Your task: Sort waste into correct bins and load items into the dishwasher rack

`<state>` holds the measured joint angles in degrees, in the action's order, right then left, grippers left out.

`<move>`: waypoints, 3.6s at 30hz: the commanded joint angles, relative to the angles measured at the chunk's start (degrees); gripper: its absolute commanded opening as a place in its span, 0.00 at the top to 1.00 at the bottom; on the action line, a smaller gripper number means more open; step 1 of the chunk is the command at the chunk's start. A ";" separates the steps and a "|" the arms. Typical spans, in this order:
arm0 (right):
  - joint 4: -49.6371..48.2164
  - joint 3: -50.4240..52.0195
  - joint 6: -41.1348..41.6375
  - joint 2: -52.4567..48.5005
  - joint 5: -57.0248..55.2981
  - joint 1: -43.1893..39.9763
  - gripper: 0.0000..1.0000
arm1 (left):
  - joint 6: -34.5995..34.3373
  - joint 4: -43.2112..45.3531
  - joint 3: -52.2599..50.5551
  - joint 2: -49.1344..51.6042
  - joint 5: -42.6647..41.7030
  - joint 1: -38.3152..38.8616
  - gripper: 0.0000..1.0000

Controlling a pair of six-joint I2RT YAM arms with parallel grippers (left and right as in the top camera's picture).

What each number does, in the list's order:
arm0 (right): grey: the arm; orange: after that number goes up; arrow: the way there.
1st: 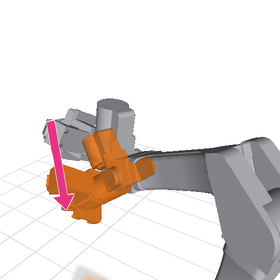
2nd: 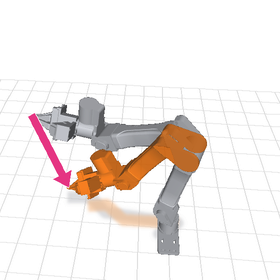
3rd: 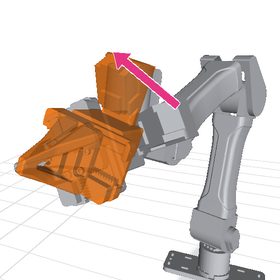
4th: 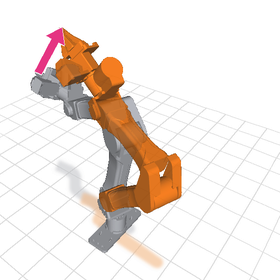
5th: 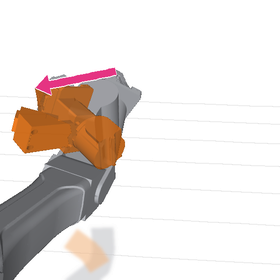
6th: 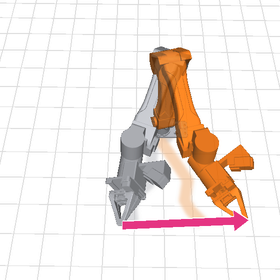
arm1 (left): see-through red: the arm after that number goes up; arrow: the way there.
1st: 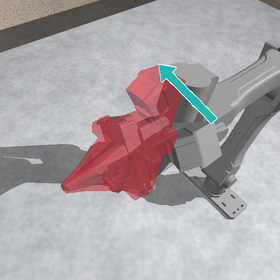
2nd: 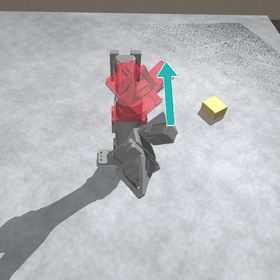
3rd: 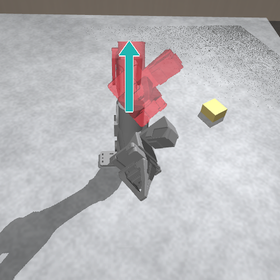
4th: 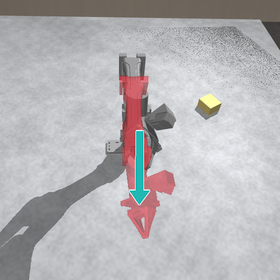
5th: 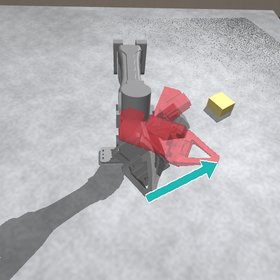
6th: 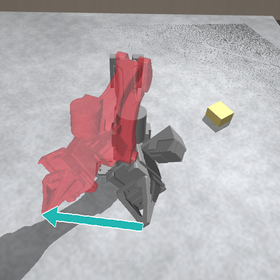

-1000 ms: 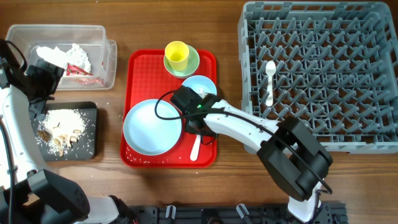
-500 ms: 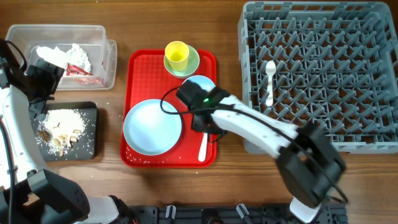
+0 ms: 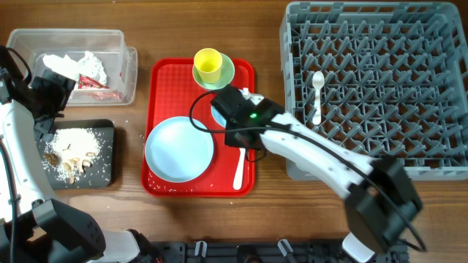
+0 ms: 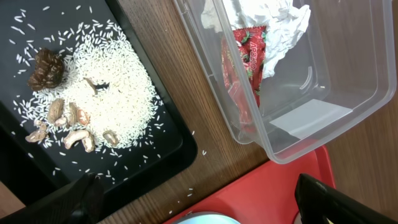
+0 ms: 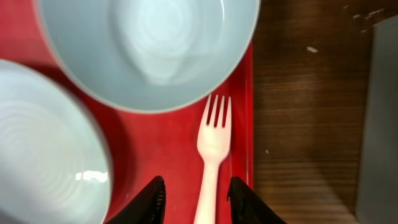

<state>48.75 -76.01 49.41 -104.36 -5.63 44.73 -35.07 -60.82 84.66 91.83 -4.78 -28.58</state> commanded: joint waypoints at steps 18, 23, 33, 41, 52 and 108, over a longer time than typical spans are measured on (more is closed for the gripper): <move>-2.27 0.61 0.31 -12.81 2.23 0.09 0.75 | -0.13 0.00 0.63 0.17 -0.09 -0.31 0.00; -2.19 0.52 0.28 -12.76 2.27 0.07 0.88 | -0.13 0.00 0.63 0.17 -0.07 -0.31 0.00; 1.79 -2.10 -1.44 -8.55 2.71 0.07 0.96 | -0.13 0.00 0.63 0.17 -0.09 -0.31 0.00; 4.87 -6.64 -12.09 11.08 -1.53 -4.00 0.96 | -0.13 0.00 0.63 0.17 -0.09 -0.31 0.00; -0.79 -5.77 -36.15 21.18 -11.87 -23.50 0.95 | -0.13 0.00 0.63 0.17 -0.07 -0.31 0.00; -27.71 -4.37 -35.50 -12.63 3.30 -3.26 0.65 | -0.13 0.00 0.63 0.17 -0.09 -0.31 0.00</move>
<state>21.19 -80.49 10.74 -113.84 1.39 41.12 -35.07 -60.82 84.66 91.83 -4.78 -28.58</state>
